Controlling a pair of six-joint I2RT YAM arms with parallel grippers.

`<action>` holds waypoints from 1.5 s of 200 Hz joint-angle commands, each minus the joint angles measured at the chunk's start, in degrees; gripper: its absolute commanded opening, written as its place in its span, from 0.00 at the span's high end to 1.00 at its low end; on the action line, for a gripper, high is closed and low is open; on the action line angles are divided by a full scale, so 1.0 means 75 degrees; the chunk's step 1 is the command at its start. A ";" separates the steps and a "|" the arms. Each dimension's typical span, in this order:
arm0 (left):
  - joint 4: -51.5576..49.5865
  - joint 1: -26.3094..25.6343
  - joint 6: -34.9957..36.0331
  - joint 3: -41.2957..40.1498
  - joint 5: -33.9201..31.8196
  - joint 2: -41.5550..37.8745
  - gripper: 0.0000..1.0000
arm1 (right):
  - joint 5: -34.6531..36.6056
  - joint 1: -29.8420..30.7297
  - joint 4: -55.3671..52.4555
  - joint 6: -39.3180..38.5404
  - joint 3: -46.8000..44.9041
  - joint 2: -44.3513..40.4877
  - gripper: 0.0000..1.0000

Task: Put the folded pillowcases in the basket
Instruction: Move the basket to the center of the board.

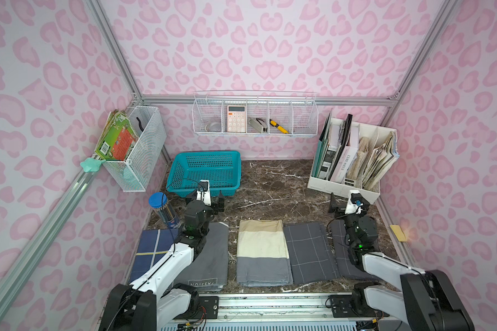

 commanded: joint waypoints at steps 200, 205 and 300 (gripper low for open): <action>-0.8682 0.0238 -0.4222 0.9165 0.3186 0.6806 0.01 | -0.1918 0.1174 -0.5727 0.2818 0.1319 -0.1495 0.00; -0.8766 0.0221 -0.4207 0.9384 0.3195 0.7011 0.01 | -0.1892 0.1239 -0.5704 0.2785 0.1310 -0.1456 0.00; -0.9658 -0.0293 -0.3938 1.2387 0.4409 0.9818 0.01 | -0.1961 0.1379 -0.5584 0.2578 0.0909 -0.1442 0.00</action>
